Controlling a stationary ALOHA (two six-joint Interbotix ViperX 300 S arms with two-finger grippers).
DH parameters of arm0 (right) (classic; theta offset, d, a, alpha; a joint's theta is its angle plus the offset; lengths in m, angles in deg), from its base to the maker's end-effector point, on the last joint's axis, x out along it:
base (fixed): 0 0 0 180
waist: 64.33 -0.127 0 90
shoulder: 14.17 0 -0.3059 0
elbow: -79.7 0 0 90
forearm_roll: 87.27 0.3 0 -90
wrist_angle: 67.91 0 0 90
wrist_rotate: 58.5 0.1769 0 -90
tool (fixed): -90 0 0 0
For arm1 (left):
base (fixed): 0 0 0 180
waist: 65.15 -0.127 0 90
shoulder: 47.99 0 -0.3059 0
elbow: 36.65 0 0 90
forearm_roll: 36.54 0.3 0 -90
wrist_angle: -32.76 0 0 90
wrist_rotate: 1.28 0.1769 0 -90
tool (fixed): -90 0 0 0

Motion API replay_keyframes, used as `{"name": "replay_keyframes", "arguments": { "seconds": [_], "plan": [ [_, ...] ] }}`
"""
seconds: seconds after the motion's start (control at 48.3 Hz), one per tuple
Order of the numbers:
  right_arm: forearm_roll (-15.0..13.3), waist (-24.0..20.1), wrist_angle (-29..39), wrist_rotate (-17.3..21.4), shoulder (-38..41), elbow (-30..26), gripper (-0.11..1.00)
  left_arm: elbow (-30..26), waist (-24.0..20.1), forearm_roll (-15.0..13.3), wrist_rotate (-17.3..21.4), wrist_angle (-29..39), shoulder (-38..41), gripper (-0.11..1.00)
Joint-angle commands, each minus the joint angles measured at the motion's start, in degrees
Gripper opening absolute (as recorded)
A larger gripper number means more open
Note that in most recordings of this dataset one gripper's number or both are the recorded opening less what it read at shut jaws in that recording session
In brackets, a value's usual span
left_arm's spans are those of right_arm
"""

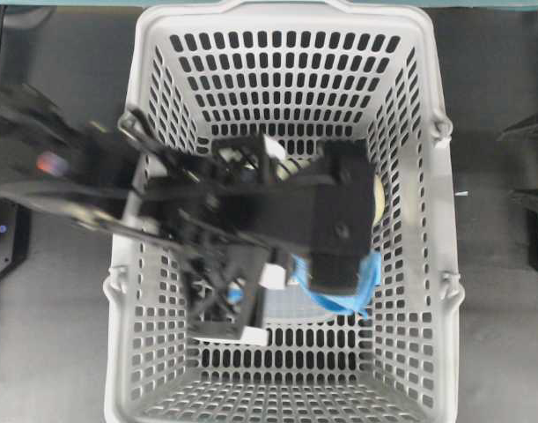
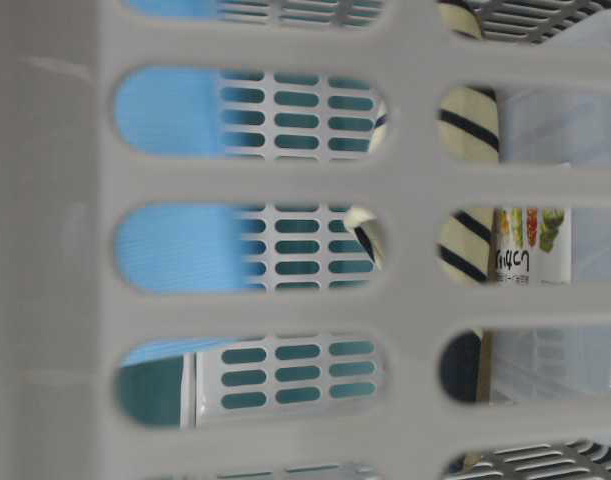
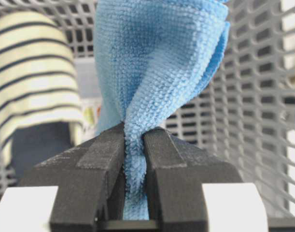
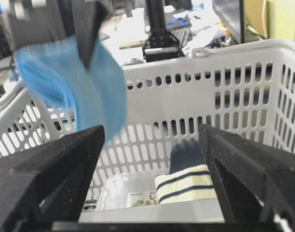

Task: Pick up the blue cloth from the shopping basket with the left arm.
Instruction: 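Lift the blue cloth upward out of the basket with the left gripper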

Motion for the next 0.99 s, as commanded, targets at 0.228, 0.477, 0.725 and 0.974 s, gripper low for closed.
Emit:
{"name": "replay_keyframes", "arguments": {
  "seconds": [0.228,0.477,0.725,0.974],
  "plan": [
    [0.2,-0.1,-0.5,-0.1,0.2,-0.4,0.76,-10.0,0.4,0.2,-0.1,8.0,-0.5,0.07],
    [0.2,-0.1,-0.4,-0.1,0.2,-0.3,0.76,-9.8,0.3,0.2,-0.1,7.9,-0.7,0.07],
    [0.2,-0.1,-1.1,-0.1,0.2,-0.1,0.76,-2.1,0.3,0.2,-0.6,3.4,-5.1,0.07],
    [0.2,0.3,-1.1,0.1,0.2,-0.1,0.76,14.3,0.3,0.2,-1.2,-9.3,-15.6,0.07]
  ]
}}
